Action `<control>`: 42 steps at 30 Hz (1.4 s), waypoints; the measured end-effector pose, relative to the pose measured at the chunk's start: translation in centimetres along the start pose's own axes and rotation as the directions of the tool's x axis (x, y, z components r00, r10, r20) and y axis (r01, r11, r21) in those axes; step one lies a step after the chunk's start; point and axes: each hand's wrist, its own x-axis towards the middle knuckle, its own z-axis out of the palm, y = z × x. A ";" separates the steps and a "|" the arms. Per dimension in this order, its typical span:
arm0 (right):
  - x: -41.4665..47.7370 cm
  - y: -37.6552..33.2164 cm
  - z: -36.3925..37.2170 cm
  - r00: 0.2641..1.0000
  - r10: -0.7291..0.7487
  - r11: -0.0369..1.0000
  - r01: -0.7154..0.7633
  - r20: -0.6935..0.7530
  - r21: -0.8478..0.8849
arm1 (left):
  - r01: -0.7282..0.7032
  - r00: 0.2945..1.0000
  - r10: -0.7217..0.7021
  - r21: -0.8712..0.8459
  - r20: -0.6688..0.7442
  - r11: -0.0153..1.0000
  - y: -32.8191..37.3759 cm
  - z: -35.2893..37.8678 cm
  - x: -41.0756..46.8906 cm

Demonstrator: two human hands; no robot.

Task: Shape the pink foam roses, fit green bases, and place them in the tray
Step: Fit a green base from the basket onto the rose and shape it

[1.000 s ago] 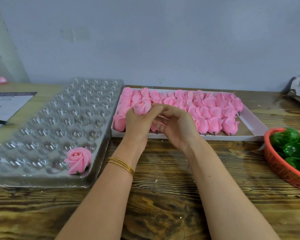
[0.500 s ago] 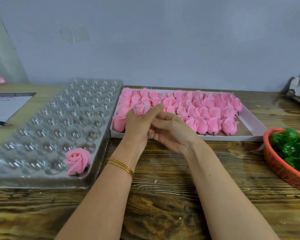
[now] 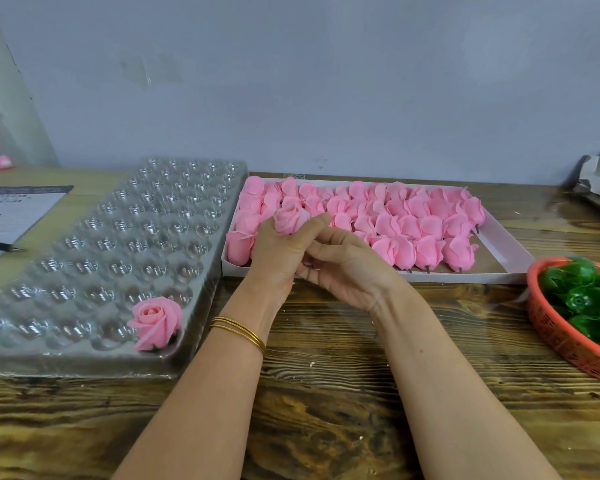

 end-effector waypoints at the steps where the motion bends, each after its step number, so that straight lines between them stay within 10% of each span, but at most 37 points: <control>1: 0.0 0.0 -0.1 1.000 -0.001 1.000 0.001 0.005 0.000 | -0.003 1.000 0.003 0.005 -0.002 1.000 0.0 0.0 0.0; 30: 0.4 0.5 -0.1 0.963 -0.265 0.953 0.256 -0.038 -0.162 | -0.075 0.997 0.075 0.019 -0.003 0.997 -0.7 -0.2 0.6; 42: 0.6 1.1 -0.9 0.842 -0.532 0.590 0.292 -0.091 -0.753 | -0.226 0.968 0.243 0.218 -0.056 0.950 -0.8 0.1 0.4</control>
